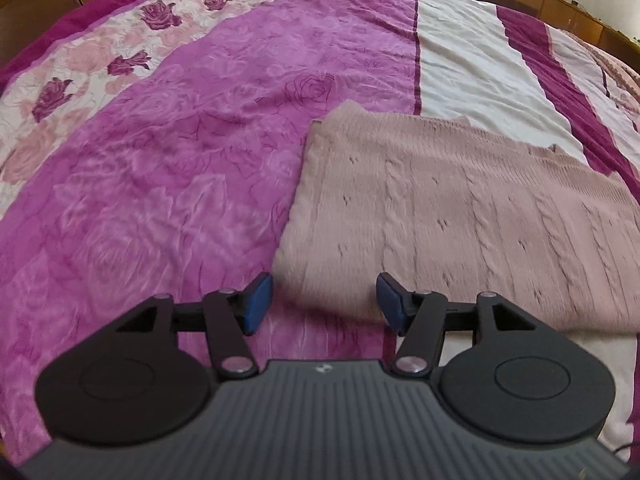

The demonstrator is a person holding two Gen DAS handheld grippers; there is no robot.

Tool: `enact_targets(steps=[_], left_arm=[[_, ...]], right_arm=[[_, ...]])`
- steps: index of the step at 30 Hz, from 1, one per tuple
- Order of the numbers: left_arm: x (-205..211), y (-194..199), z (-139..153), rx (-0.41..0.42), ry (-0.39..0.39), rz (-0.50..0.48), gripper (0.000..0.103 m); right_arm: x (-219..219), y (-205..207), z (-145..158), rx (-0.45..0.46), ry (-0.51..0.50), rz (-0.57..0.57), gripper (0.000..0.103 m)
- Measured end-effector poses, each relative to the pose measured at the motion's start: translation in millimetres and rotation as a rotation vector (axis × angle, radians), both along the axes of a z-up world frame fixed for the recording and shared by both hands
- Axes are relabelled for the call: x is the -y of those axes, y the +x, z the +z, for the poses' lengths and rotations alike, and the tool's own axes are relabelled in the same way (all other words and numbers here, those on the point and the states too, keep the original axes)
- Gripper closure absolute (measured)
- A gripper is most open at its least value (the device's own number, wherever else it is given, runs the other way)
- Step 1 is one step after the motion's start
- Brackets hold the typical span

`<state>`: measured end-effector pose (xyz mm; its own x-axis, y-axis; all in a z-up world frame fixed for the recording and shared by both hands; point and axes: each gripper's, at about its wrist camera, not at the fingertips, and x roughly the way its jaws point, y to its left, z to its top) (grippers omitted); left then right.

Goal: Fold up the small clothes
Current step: 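Open both grippers and withdraw from the folded cardigan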

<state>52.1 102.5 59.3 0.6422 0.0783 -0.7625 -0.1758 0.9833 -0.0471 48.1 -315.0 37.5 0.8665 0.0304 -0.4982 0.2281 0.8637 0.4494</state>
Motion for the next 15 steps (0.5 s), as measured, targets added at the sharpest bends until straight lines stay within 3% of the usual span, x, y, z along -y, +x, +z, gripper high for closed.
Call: enact_targets(steps=[7,15], left_arm=[[20.5,-25.1,5.4,0.004,0.013,-0.018,0.044],[36.9,-37.9,4.0,-0.025,0.022,-0.038,0.044]], right_arm=[[10.8,-16.8,-8.5,-0.015,0.078,-0.01,0.029],[3.6,-16.7,-30.7,-0.063,0.206,0.058,0.029]])
